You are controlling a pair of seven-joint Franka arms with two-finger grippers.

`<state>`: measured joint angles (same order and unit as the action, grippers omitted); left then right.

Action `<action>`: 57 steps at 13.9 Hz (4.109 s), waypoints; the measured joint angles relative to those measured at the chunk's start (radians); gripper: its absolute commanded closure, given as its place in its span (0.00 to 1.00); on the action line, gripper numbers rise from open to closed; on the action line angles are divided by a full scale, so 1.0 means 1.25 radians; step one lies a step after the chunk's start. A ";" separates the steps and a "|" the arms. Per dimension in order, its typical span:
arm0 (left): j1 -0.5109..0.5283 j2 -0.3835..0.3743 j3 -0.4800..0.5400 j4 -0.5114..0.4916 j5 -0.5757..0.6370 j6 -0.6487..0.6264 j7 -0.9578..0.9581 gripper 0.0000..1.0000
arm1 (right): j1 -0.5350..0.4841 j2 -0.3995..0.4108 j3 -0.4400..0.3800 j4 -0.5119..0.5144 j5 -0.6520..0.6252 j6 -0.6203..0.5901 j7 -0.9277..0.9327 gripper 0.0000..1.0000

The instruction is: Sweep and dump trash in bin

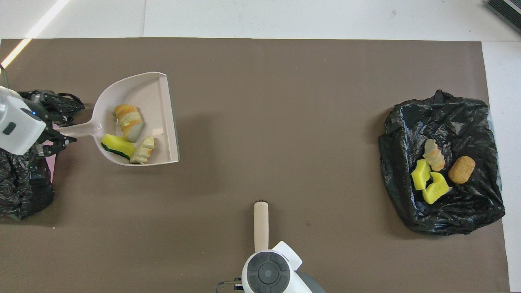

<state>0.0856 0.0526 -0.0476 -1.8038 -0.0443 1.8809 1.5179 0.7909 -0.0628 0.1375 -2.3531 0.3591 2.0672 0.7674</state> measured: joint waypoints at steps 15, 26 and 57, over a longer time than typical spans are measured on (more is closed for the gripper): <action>0.323 0.164 0.005 0.226 0.315 0.072 0.385 1.00 | -0.002 0.025 -0.003 -0.015 0.024 0.069 -0.071 0.24; 0.295 0.054 -0.014 -0.001 0.904 0.294 0.040 1.00 | -0.366 -0.087 -0.018 0.212 -0.095 -0.259 -0.204 0.00; -0.176 -0.091 -0.042 -0.048 0.066 -0.175 -1.156 1.00 | -0.644 0.065 -0.023 0.662 -0.334 -0.457 -0.355 0.00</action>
<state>-0.1344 -0.0616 -0.1000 -1.8641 0.0380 1.6623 0.0729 -0.0139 0.0191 0.1085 -1.5258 -0.0582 1.4955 0.3239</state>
